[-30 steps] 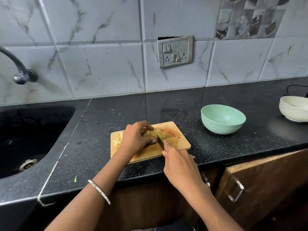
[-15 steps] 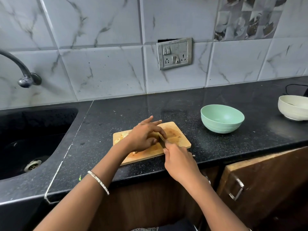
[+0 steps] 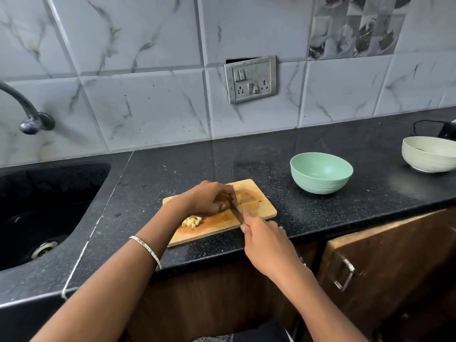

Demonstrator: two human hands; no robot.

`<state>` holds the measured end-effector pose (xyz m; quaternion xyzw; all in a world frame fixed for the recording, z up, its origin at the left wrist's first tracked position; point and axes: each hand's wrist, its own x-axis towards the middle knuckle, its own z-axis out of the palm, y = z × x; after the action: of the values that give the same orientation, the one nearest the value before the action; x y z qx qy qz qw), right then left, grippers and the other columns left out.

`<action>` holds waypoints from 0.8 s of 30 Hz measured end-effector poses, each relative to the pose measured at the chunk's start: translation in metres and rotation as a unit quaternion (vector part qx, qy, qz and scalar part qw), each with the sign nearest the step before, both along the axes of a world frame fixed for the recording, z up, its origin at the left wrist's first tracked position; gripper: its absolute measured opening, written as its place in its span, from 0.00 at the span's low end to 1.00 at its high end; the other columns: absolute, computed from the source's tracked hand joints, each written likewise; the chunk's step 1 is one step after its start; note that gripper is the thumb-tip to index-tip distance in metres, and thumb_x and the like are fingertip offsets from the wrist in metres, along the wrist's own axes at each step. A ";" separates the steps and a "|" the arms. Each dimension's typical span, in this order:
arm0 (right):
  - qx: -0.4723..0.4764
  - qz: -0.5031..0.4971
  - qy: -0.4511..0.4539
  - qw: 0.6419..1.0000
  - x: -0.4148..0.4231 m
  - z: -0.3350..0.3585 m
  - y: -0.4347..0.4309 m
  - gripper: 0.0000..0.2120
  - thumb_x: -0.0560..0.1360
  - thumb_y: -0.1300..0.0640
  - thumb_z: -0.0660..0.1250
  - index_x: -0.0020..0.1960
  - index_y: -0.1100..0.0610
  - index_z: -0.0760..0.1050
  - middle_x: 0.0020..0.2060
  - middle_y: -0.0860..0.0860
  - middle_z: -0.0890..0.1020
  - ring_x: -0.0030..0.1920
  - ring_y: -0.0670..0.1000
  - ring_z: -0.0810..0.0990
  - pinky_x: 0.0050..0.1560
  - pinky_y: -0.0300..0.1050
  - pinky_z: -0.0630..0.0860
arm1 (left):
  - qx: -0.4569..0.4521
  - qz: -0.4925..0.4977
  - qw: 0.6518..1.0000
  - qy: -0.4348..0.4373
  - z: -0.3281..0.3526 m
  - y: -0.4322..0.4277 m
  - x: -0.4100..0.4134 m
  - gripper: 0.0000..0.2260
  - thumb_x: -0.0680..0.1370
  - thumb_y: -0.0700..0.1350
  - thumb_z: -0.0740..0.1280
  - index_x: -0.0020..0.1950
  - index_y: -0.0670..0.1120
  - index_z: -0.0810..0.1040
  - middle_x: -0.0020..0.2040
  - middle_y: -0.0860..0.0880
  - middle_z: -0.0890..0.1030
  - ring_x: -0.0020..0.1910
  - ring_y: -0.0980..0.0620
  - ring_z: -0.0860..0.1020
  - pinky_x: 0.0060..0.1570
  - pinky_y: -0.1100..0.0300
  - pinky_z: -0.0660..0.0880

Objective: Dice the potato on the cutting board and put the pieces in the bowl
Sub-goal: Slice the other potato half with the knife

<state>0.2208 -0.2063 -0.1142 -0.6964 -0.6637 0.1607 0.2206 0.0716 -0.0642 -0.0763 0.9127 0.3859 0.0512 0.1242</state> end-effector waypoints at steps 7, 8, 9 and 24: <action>-0.002 -0.005 0.016 1.000 0.042 0.031 -0.033 0.20 0.83 0.48 0.57 0.74 0.39 0.70 0.67 0.44 0.79 0.65 0.54 0.76 0.59 0.48 0.74 | -0.113 0.010 0.984 -0.135 -0.005 0.001 -0.009 0.18 0.74 0.35 0.69 0.58 0.53 0.79 0.56 0.57 0.81 0.53 0.58 0.78 0.54 0.62 0.73; 0.004 -0.002 0.024 1.000 0.048 0.037 -0.033 0.20 0.83 0.48 0.57 0.73 0.38 0.71 0.63 0.43 0.81 0.57 0.50 0.79 0.53 0.46 0.75 | -0.176 0.016 0.965 -0.195 -0.007 0.001 -0.012 0.19 0.73 0.33 0.71 0.60 0.51 0.78 0.58 0.56 0.81 0.55 0.58 0.79 0.54 0.62 0.75; 0.010 -0.002 0.032 0.999 0.053 0.041 -0.032 0.19 0.83 0.48 0.58 0.72 0.38 0.72 0.56 0.42 0.83 0.46 0.46 0.79 0.45 0.45 0.74 | -0.222 0.025 0.943 -0.247 -0.008 0.000 -0.013 0.21 0.73 0.31 0.71 0.61 0.49 0.77 0.60 0.54 0.80 0.59 0.58 0.78 0.56 0.60 0.77; 0.050 -0.010 0.022 0.998 0.003 0.015 0.010 0.22 0.85 0.47 0.53 0.79 0.42 0.62 0.67 0.49 0.79 0.65 0.58 0.76 0.60 0.55 0.73 | -0.016 0.238 0.944 -0.230 -0.021 -0.008 -0.013 0.18 0.68 0.45 0.79 0.56 0.51 0.81 0.51 0.54 0.83 0.49 0.56 0.81 0.53 0.56 0.79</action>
<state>0.2238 -0.1963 -0.0996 -0.6871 -0.6591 0.1405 0.2717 0.0589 -0.0720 -0.0975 0.7557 0.5533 0.2818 0.2083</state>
